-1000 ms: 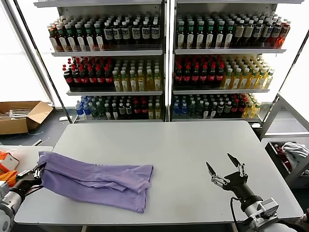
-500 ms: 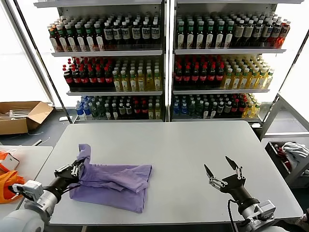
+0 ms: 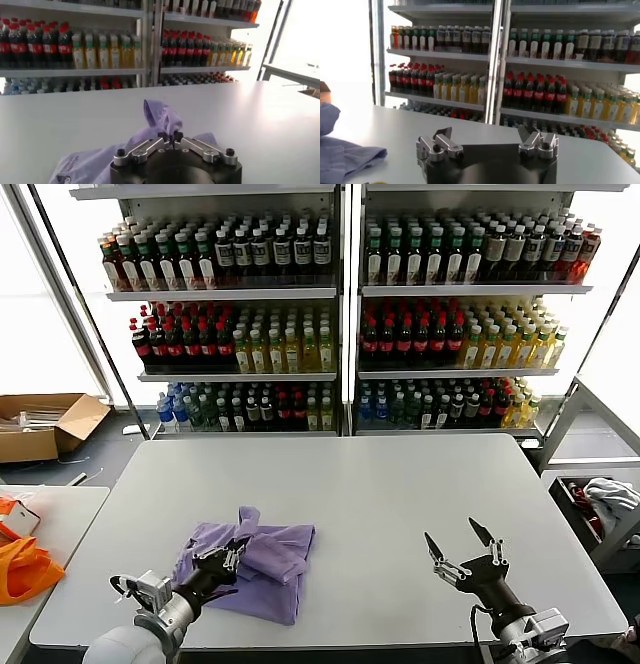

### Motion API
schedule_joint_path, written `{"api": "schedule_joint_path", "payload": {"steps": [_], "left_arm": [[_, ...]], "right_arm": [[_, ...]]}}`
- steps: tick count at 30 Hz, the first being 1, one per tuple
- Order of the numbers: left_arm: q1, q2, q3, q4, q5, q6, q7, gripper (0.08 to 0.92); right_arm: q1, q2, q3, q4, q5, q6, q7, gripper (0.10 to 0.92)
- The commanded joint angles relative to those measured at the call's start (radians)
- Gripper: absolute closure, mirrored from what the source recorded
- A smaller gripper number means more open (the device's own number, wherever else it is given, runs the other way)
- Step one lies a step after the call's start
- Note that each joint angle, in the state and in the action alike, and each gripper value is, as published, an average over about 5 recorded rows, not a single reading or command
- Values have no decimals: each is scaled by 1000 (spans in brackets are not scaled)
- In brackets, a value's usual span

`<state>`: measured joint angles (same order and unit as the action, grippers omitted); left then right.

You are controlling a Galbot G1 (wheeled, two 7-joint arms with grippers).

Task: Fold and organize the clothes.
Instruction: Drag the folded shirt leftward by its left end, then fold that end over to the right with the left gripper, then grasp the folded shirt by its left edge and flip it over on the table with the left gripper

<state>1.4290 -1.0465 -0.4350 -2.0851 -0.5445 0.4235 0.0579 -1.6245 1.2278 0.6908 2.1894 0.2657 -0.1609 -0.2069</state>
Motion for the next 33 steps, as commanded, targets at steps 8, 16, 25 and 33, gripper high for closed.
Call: {"api": "schedule_joint_path", "payload": {"steps": [8, 16, 25, 33], "left_arm": [[-35, -39, 104, 9, -86, 18, -64, 865], [17, -40, -47, -117, -251, 16, -79, 639], [51, -7, -289, -27, -222, 33, -109, 379], [98, -47, -262, 107, -155, 43, -132, 192]], "right_arm": [[-5, 13, -4, -1, -4, 3, -2, 203], [-6, 7, 4, -5, -1, 12, -4, 203], [-4, 6, -2, -12, 1, 21, -6, 203], [-3, -2, -3, -15, 2, 24, -6, 203]]}}
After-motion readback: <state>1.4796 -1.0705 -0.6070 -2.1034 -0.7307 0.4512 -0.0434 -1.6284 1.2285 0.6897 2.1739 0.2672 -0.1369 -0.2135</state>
